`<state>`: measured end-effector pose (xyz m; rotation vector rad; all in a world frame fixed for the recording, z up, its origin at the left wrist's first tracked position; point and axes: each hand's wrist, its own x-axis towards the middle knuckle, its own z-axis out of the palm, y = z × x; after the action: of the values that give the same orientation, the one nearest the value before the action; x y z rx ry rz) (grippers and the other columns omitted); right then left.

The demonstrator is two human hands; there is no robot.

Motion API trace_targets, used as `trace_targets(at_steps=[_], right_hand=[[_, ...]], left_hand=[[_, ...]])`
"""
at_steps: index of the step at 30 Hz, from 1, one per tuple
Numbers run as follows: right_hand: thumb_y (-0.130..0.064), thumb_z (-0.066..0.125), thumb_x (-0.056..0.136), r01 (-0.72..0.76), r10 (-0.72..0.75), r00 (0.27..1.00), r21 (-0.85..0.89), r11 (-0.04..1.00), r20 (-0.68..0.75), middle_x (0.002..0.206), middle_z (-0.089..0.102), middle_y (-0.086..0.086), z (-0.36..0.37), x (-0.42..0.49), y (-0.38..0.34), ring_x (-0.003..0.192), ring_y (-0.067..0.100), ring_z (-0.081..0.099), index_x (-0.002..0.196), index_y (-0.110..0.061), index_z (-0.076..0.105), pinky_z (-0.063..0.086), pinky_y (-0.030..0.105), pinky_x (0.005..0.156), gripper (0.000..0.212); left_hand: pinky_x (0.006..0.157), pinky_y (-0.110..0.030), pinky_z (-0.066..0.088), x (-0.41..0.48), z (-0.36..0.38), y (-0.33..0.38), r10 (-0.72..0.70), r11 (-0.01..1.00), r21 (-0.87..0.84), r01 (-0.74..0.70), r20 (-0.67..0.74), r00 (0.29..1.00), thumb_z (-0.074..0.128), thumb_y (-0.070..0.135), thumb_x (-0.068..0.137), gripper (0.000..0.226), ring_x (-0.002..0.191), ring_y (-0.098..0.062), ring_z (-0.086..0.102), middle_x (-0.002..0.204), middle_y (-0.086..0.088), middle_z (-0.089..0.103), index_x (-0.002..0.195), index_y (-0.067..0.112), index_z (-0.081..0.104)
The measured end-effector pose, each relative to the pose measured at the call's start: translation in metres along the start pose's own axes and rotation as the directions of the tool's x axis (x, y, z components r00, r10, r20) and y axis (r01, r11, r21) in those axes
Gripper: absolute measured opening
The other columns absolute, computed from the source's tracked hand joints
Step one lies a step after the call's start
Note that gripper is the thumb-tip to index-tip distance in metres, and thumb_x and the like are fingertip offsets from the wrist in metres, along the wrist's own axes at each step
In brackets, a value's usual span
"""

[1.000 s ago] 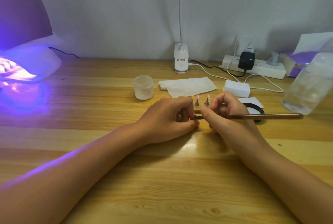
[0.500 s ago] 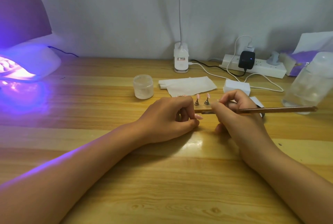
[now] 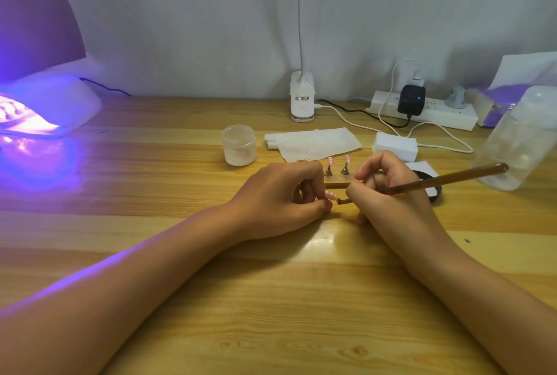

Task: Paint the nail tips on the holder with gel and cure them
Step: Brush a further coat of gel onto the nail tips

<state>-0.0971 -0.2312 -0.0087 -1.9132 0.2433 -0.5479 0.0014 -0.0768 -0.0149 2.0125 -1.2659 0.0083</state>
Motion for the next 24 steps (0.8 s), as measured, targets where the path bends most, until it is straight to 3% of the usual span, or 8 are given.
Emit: trace_targets(at_steps=[4,7,9,13,17,22,24], right_hand=[[-0.008,0.064,0.088,-0.028,0.033,0.999,0.130,0.991,-0.040,0.062,0.058,0.011,-0.0004,-0.0016,-0.0025,0.051,0.010,0.057,0.086,-0.014,0.054,0.045,0.016,0.044,0.012],[-0.017,0.067,0.089,-0.033,0.037,0.999,0.190,0.981,-0.019,0.060,0.061,0.002,0.0004,-0.0025,-0.0041,0.053,0.004,0.057,0.089,-0.013,0.054,0.049,0.018,0.049,0.014],[-0.021,0.068,0.089,-0.022,0.018,1.000,0.158,0.987,0.025,0.061,0.063,0.000,0.0020,-0.0031,-0.0047,0.056,0.004,0.059,0.092,-0.011,0.054,0.051,0.020,0.053,0.017],[-0.018,0.069,0.088,0.013,-0.015,0.999,0.059,0.998,0.042,0.074,0.066,0.014,0.0043,-0.0036,-0.0052,0.059,0.007,0.058,0.091,-0.010,0.056,0.047,0.020,0.057,0.016],[-0.012,0.066,0.088,0.007,-0.008,0.999,0.015,1.000,0.046,0.072,0.063,0.017,0.0025,-0.0030,-0.0051,0.060,0.013,0.056,0.088,-0.014,0.056,0.049,0.034,0.062,0.010],[-0.006,0.063,0.084,0.009,-0.009,1.000,-0.001,1.000,-0.001,0.062,0.057,0.011,0.0007,-0.0009,-0.0013,0.058,0.025,0.058,0.086,-0.013,0.056,0.048,0.027,0.056,0.010],[-0.007,0.063,0.086,0.001,0.000,1.000,0.028,1.000,-0.023,0.060,0.058,0.008,0.0003,-0.0005,-0.0002,0.055,0.020,0.059,0.085,-0.014,0.056,0.048,0.024,0.052,0.010]], left_hand=[[0.056,-0.016,0.033,-0.0002,-0.0004,0.0008,-0.004,1.000,0.004,0.004,0.003,1.000,0.076,0.023,0.086,0.020,0.059,-0.001,0.050,0.063,0.021,0.053,0.078,0.029,0.058],[0.057,-0.019,0.033,-0.0005,-0.0003,0.0016,-0.014,1.000,0.006,0.014,-0.001,1.000,0.075,0.022,0.085,0.020,0.059,-0.002,0.050,0.062,0.018,0.052,0.078,0.027,0.057],[0.057,-0.021,0.034,-0.0007,-0.0003,0.0022,-0.015,1.000,0.009,0.015,0.000,1.000,0.075,0.021,0.085,0.020,0.059,-0.003,0.050,0.063,0.016,0.052,0.078,0.025,0.057],[0.057,-0.023,0.034,-0.0007,-0.0007,0.0026,-0.016,1.000,0.012,0.016,0.007,1.000,0.074,0.020,0.085,0.021,0.059,-0.004,0.048,0.063,0.015,0.052,0.078,0.025,0.055],[0.057,-0.023,0.034,-0.0012,-0.0011,0.0023,-0.012,1.000,0.001,0.012,0.008,1.000,0.075,0.019,0.086,0.021,0.059,-0.004,0.049,0.064,0.016,0.052,0.079,0.027,0.056],[0.057,-0.022,0.034,-0.0007,0.0001,0.0019,-0.023,1.000,0.001,0.023,0.001,1.000,0.074,0.021,0.087,0.024,0.059,-0.003,0.049,0.064,0.024,0.054,0.077,0.030,0.054],[0.057,-0.020,0.033,-0.0009,-0.0003,0.0022,-0.018,1.000,0.008,0.018,0.004,1.000,0.074,0.022,0.087,0.022,0.060,-0.003,0.050,0.063,0.023,0.053,0.077,0.029,0.055]])
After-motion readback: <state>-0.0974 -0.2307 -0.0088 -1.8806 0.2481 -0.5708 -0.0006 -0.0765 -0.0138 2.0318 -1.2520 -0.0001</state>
